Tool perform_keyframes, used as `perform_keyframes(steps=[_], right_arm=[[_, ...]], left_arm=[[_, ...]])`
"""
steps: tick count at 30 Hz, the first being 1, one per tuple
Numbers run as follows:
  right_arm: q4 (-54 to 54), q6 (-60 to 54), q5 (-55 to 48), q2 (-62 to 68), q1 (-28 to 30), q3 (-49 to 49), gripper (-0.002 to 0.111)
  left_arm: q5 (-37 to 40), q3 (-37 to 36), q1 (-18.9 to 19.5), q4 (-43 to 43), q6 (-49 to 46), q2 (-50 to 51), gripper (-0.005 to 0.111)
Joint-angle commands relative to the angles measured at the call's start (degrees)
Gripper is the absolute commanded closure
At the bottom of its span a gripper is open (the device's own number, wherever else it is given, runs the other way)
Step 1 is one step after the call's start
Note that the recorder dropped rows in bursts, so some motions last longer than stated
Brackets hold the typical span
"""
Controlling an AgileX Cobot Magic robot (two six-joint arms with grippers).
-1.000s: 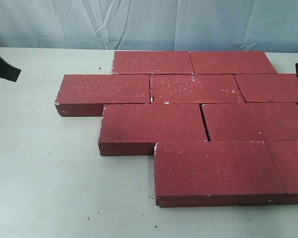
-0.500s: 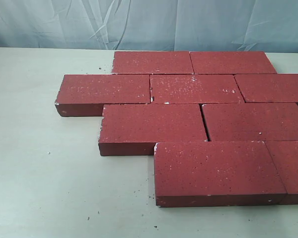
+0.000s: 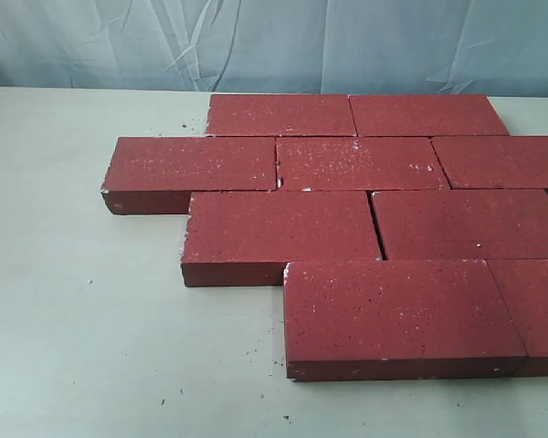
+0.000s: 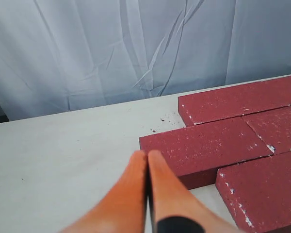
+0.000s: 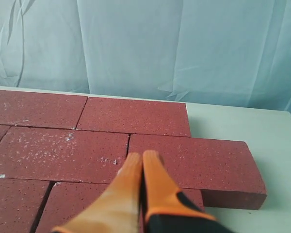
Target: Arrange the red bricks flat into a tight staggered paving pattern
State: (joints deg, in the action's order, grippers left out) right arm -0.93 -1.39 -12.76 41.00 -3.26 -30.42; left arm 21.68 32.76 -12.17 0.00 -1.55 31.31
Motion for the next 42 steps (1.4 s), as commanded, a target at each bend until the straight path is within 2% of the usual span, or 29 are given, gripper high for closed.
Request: perform_keyframes(steps=[1,6,9,17,34,42], right_arm=[[0.3,0.1,1.0,-0.3,0.3,0.3,0.109],[0.3,0.1,1.0,-0.3,0.3,0.3,0.109],[0.3,0.1,1.0,-0.3,0.3,0.3,0.109],[0.3,0.1,0.7,-0.3,0.3,0.3,0.109],[0.3,0.1,0.7,-0.3,0.3,0.3,0.109],[0.3,0.1,1.0,-0.3,0.3,0.3,0.109]], left_arm=[[-0.8,-0.3,0.0,0.4,0.1,-0.3,0.107],[-0.8,-0.5,0.0,0.0,0.1,-0.3,0.107],[-1.3,-1.6,0.0,-3.5,0.1,-1.7,0.107],[-7.5,-10.0,0.3,-9.4,0.1,-10.9,0.107],[-11.3,-24.7,9.8,-6.7,0.1,-26.4,0.107],[-11.4,-30.3,10.6,-5.4,0.1,-31.3,0.107]])
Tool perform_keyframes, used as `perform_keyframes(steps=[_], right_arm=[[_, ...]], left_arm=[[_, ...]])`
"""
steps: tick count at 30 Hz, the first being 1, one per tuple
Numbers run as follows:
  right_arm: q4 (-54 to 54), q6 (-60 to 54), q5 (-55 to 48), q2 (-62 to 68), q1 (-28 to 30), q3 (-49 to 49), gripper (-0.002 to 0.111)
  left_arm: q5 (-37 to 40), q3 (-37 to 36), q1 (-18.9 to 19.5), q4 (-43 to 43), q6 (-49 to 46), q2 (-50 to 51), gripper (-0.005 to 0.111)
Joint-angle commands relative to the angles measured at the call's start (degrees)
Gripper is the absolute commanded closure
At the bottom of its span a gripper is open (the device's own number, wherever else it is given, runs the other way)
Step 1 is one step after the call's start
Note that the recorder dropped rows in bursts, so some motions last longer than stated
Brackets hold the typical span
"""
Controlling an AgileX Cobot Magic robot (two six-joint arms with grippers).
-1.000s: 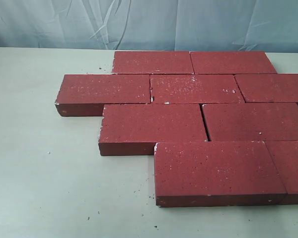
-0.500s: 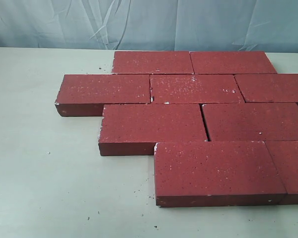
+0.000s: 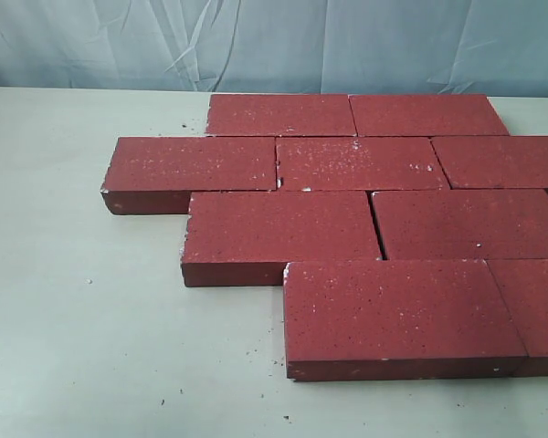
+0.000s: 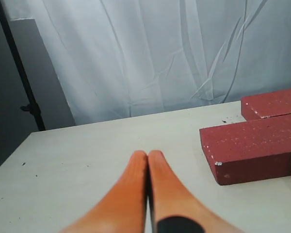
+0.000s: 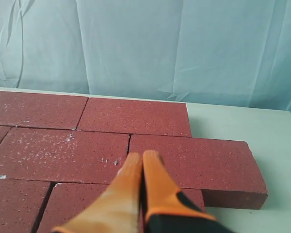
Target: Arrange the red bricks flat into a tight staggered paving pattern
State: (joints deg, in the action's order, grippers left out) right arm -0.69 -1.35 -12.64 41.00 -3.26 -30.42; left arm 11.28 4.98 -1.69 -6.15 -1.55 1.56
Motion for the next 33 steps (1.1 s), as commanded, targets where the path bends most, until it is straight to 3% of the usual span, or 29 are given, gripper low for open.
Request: perform_keyframes(steps=[1,33], right_arm=[[0.0,0.0,0.9,-0.3,0.3,0.3,0.109],[-0.1,0.0,0.5,-0.3,0.3,0.3,0.109]], left_arm=[[-1.0,-3.1,0.1,0.7,0.1,-1.6,0.107],[1.6,-5.0,0.1,1.4,0.1,-1.6,0.107]])
